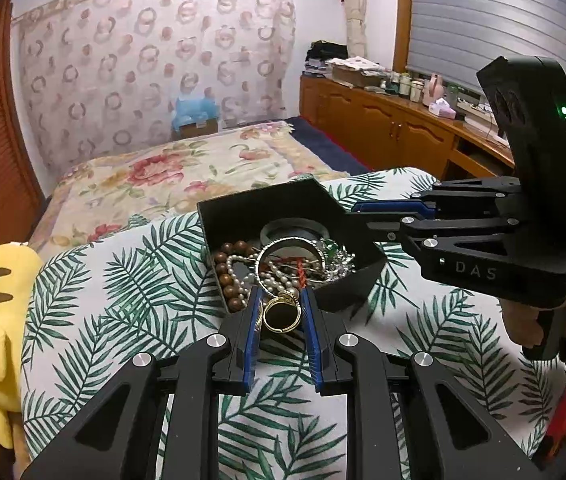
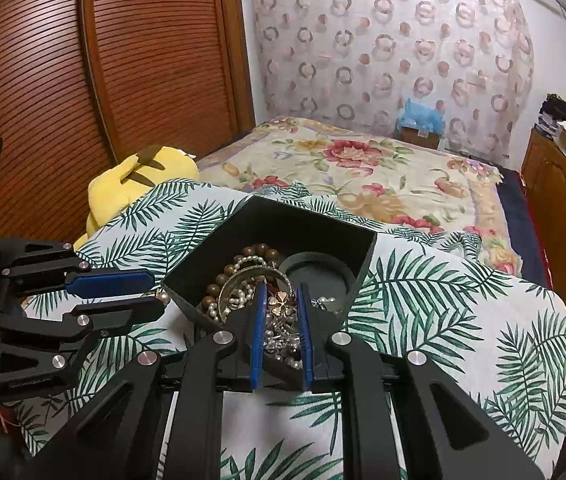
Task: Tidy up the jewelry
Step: 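Carry the ring and flower earring into the box while opening both tools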
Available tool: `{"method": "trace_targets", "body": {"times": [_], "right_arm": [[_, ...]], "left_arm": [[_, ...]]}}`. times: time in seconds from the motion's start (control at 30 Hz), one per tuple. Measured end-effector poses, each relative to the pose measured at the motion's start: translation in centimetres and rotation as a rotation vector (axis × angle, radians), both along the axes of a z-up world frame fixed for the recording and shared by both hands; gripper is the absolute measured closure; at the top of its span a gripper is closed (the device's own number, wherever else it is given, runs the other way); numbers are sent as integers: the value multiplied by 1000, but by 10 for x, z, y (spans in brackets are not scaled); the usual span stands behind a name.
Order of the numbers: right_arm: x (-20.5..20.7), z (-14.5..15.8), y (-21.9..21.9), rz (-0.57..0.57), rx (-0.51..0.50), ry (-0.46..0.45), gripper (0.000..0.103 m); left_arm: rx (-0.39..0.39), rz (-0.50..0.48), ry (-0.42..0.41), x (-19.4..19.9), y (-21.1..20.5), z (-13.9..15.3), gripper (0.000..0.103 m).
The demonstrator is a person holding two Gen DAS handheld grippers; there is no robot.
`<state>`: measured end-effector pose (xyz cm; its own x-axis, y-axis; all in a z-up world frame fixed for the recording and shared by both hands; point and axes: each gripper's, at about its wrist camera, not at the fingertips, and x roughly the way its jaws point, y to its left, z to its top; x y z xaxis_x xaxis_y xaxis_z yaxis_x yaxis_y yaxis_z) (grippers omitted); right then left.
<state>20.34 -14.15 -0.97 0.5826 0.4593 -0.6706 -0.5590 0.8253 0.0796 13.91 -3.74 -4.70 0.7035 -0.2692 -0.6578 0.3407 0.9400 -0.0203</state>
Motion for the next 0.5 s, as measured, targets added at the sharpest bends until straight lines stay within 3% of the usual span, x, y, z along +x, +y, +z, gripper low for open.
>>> {"method": "trace_targets", "body": {"times": [0.07,0.13,0.5], "right_arm": [[1,0,-2,-7,9,0,83],[3,1,-5,-27,24,-4,66],[-2,1,-26,-67,43,-19,66]], "left_arm": [[-6,5,4,3,1,0,84],[-11,10,8,8,1,0,84],[-32,39,-1,27,-2,3,84]]}}
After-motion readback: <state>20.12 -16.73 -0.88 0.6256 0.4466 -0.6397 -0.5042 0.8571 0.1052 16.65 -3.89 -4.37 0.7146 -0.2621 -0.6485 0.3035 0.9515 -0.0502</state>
